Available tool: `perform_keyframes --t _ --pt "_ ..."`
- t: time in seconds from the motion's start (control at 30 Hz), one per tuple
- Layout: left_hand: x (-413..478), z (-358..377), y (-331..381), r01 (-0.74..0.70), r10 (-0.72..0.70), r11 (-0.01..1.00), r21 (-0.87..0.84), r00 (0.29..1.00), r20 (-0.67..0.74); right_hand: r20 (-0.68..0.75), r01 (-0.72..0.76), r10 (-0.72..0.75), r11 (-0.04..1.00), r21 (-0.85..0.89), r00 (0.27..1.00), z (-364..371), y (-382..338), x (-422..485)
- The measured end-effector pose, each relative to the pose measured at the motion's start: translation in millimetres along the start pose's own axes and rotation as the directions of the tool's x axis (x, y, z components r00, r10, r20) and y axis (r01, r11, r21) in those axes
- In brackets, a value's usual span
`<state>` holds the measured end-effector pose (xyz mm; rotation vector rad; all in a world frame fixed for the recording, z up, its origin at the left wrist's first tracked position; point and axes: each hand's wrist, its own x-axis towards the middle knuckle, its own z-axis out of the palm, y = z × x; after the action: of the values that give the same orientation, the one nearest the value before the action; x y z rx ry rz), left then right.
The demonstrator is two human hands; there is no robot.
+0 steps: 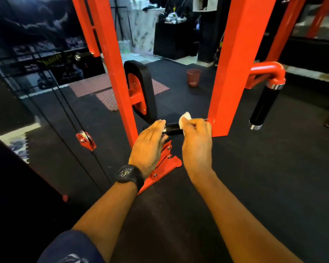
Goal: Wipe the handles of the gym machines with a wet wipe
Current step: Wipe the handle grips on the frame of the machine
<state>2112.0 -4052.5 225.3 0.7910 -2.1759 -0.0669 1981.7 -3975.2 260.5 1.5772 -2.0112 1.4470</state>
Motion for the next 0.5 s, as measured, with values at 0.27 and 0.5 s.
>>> perform_keyframes --t 0.27,0.5 --pt "-1 -4 1 -0.029 0.026 0.998 0.055 0.999 0.038 -0.012 -0.060 0.059 0.979 -0.193 0.998 -2 14 6" --pt "-5 -1 1 0.000 0.000 1.000 0.027 1.000 0.002 0.186 0.195 -0.152 0.950 -0.243 0.971 4 3 15"
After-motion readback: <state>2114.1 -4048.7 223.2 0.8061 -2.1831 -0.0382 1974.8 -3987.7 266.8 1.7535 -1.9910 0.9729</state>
